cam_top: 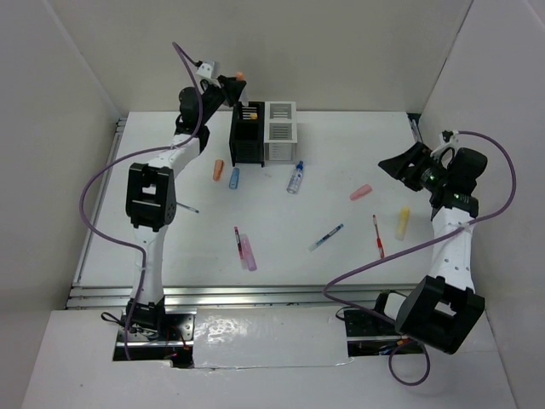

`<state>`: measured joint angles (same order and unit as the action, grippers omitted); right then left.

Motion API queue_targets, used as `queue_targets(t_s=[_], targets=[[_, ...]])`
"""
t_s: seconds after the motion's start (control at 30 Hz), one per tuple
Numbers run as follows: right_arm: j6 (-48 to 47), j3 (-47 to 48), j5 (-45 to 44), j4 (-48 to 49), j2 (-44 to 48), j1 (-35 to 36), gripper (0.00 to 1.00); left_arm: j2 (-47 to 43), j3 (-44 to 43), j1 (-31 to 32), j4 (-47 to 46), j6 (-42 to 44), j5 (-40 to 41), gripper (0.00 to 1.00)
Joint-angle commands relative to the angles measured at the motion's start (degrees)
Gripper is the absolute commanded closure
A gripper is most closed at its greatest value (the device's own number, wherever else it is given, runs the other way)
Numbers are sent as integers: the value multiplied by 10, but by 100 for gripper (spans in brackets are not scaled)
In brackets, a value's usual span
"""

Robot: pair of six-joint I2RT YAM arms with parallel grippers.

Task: Sort the stationery into containers
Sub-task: Place the pen in the storage box.

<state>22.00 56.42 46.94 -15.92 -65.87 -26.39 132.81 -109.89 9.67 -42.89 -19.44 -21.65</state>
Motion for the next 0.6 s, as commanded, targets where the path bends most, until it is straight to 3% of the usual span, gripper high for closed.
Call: queue_targets(t_s=[0.0, 0.4, 0.5, 0.53, 0.57], targets=[[-9, 4, -14, 39, -8, 15, 28, 25, -51, 3, -69, 29, 15, 97], [-23, 15, -19, 38, -24, 24, 28, 117, -129, 11, -46, 86, 36, 86], [-31, 18, -19, 31, -25, 28, 27, 118, -124, 11, -45, 91, 36, 58], [-33, 20, -19, 30, -25, 28, 27, 115, -118, 11, -47, 91, 35, 44], [-37, 21, -19, 27, -26, 29, 27, 112, -107, 11, -47, 92, 31, 41]])
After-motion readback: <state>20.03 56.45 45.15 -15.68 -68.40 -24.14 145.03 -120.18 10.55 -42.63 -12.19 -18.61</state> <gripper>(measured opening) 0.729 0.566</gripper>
